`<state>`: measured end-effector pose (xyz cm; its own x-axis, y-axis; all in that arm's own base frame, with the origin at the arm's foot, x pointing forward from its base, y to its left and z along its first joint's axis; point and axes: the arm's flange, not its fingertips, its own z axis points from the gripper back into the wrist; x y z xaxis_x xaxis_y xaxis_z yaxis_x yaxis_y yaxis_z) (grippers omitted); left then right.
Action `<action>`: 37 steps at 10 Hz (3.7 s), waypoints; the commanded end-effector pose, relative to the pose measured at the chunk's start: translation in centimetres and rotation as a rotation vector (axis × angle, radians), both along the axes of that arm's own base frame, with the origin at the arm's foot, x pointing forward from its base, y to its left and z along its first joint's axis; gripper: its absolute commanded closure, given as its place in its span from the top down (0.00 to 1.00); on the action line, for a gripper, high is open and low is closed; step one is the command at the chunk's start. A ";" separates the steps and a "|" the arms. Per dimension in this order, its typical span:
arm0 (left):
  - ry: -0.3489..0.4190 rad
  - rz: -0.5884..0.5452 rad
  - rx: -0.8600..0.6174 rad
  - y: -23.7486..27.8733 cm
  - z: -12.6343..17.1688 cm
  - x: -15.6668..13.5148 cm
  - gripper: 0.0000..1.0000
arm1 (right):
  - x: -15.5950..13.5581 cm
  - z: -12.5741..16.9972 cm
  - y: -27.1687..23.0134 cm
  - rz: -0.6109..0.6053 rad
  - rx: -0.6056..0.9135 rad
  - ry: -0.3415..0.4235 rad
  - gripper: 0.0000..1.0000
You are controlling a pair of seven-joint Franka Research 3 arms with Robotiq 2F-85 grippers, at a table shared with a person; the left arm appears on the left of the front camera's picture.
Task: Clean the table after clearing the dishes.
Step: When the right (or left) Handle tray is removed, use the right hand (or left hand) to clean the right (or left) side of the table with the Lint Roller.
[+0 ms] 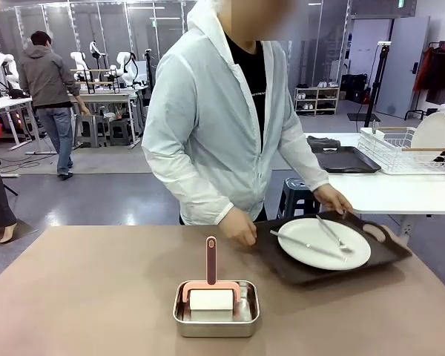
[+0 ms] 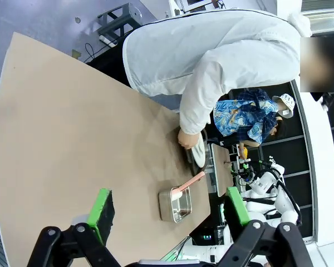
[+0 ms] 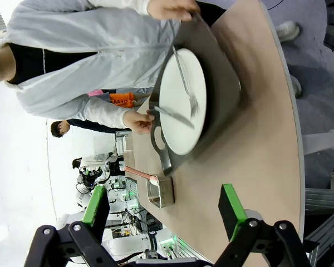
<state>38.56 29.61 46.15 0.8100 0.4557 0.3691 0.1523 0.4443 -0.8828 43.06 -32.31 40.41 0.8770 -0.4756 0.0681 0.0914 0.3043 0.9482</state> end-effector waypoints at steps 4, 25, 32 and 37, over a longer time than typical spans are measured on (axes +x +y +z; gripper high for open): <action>-0.009 -0.016 0.004 0.4 0.1 -0.2 1.00 | 0.3 2.9 3.3 0.076 -0.133 -0.038 1.00; -0.009 -0.016 0.004 0.4 0.1 -0.2 1.00 | 8.7 6.1 54.9 1.137 -0.810 -0.176 1.00; -0.009 -0.016 0.004 0.4 0.1 -0.2 1.00 | 9.2 5.1 61.7 1.317 -0.902 -0.378 1.00; -0.009 -0.016 0.004 0.4 0.1 -0.2 1.00 | 13.0 2.8 69.0 1.553 -0.920 -0.419 1.00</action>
